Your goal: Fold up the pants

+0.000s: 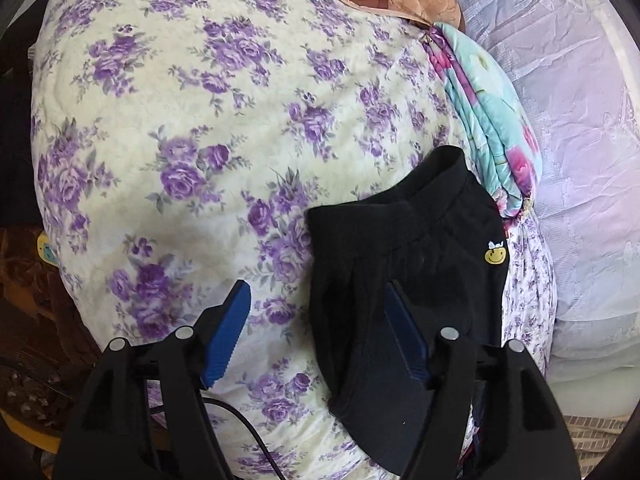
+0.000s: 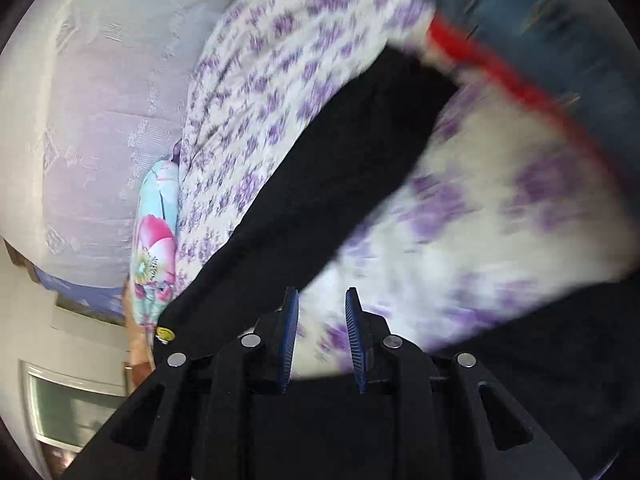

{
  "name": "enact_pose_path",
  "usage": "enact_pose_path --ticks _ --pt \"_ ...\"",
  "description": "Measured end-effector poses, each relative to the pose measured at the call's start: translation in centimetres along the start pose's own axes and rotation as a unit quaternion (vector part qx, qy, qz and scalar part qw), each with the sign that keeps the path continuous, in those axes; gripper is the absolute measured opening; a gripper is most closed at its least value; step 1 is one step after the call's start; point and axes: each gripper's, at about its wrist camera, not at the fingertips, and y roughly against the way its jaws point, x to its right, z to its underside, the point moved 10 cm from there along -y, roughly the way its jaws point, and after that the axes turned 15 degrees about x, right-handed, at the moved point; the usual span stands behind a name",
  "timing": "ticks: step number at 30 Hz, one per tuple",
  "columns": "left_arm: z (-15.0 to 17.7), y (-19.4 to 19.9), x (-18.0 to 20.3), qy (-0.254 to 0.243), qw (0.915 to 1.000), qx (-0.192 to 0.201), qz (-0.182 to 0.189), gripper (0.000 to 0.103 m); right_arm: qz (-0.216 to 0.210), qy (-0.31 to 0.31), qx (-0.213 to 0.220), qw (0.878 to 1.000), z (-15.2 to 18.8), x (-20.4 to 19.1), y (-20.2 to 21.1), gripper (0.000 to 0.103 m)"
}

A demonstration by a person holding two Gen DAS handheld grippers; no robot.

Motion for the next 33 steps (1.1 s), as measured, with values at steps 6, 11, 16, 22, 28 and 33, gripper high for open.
enact_pose_path --ticks 6,11,16,22,28,33 --pt "0.1 -0.3 -0.1 0.004 1.0 -0.005 -0.003 0.067 0.017 -0.043 0.011 0.999 1.4 -0.1 -3.9 0.01" --pt "-0.3 -1.2 0.3 -0.011 0.9998 -0.017 -0.003 0.067 -0.009 0.025 0.045 0.999 0.2 -3.3 -0.4 0.004" --pt "-1.3 -1.8 1.8 -0.044 0.9986 -0.023 0.018 0.067 0.043 0.034 0.022 0.998 1.4 0.0 3.0 0.004" --pt "-3.8 -4.4 5.9 -0.091 0.994 -0.041 0.044 0.067 0.068 0.012 0.016 0.997 2.9 1.3 3.3 0.009" --pt "-6.3 -9.3 15.2 -0.181 0.9802 -0.031 0.074 0.068 0.072 0.099 0.041 0.992 1.1 -1.9 6.3 0.009" --pt "-5.4 -15.1 19.8 -0.194 0.9764 -0.063 0.071 0.068 0.063 0.125 0.035 0.99 -0.9 -3.4 6.0 0.015"
